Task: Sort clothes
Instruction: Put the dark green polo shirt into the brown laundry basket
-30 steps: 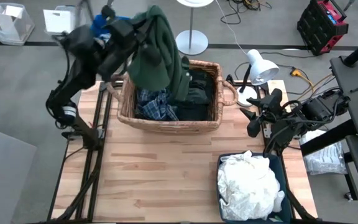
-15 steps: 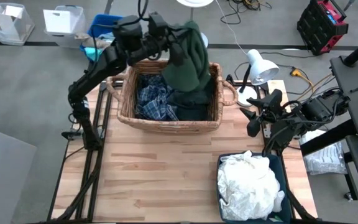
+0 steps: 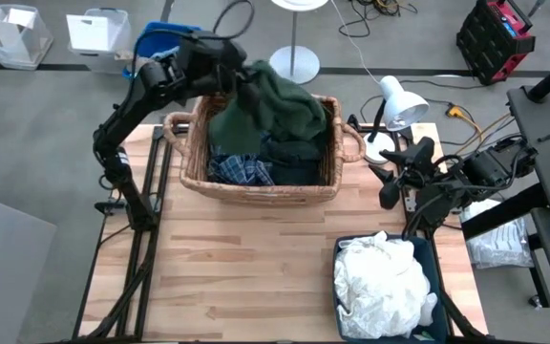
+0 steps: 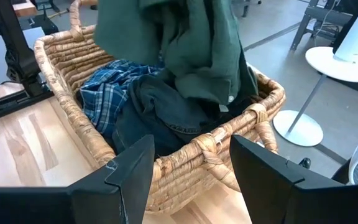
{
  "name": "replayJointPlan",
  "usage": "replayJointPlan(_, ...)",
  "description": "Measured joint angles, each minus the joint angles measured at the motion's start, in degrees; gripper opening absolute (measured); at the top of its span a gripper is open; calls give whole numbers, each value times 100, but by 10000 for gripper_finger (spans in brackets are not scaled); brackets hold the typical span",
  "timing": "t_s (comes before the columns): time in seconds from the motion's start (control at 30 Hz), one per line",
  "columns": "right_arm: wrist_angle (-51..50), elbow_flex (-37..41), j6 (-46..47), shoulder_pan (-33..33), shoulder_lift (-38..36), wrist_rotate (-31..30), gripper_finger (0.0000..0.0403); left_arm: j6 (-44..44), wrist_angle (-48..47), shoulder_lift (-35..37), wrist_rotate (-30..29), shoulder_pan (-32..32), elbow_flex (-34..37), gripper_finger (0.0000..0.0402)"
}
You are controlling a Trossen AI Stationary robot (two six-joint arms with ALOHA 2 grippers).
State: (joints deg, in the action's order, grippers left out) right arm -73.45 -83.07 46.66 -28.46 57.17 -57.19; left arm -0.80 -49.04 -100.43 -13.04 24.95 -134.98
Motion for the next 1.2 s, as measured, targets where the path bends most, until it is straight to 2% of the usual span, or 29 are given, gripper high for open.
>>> replayJointPlan(0.27,0,4,-3,1,2,-138,203,-42,-1439,-14,-129,109,67,0)
replayJointPlan(0.43,0,4,4,1,3,-138,203,-179,-2359,-87,-812,109,76,0)
replayJointPlan(0.57,0,4,23,1,7,-138,203,-213,-2953,-87,-1043,128,76,0)
replayJointPlan(0.77,0,4,25,0,7,-138,203,42,-3340,-163,-1007,157,87,0)
replayJointPlan(0.93,1,4,25,-1,5,-138,203,165,-3433,-382,-479,157,127,0)
replayJointPlan(1.2,1,4,27,-1,5,-138,203,226,-4119,-974,-440,162,131,0)
